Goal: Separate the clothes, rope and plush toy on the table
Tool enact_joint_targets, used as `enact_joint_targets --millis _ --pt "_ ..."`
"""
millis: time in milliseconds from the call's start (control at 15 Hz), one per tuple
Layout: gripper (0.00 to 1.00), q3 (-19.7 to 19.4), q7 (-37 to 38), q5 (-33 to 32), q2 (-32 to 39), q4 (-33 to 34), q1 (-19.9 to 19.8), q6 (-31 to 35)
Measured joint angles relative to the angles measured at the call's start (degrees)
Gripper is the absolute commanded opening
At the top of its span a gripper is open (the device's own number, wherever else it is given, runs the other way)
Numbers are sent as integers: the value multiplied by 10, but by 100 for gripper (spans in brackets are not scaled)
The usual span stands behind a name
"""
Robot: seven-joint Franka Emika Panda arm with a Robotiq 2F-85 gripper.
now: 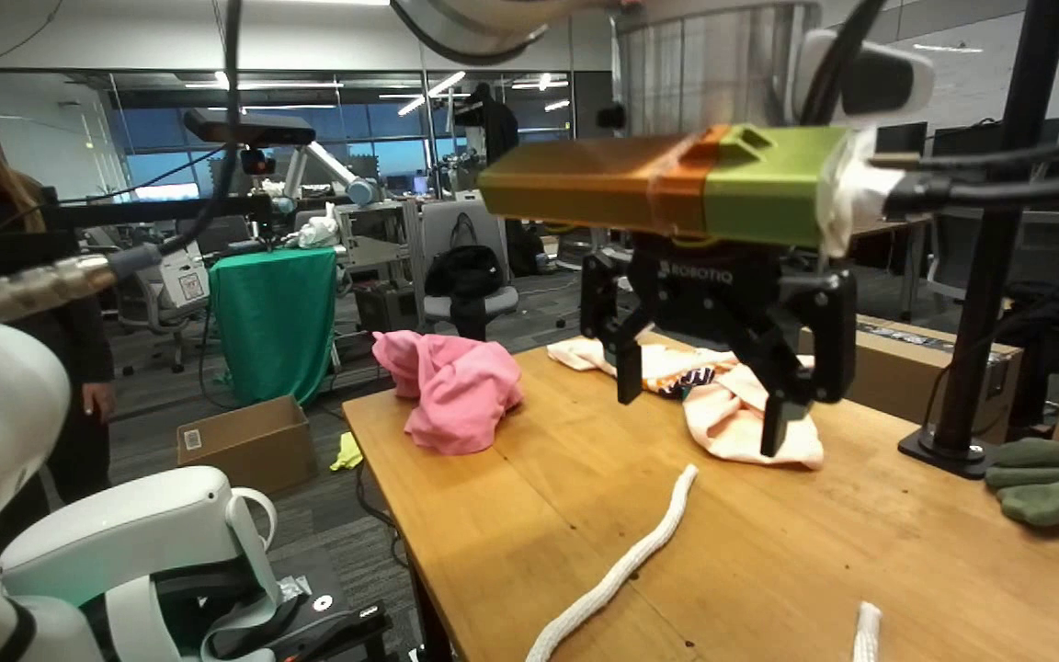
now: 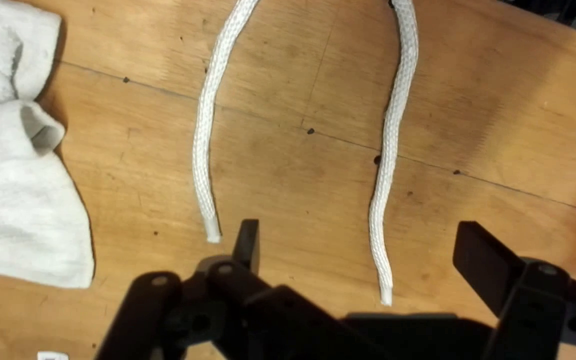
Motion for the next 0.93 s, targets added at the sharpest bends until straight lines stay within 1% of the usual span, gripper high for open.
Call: enact_joint_targets --millis 267,533,667,933 --pt "100 -7 -18 0 -120 -55 3 25" --pt "100 -15 0 18 -207 -117 19 97" --pt "100 -18 26 33 -225 -135 30 144" --pt "100 -36 79 54 -220 -135 53 243"
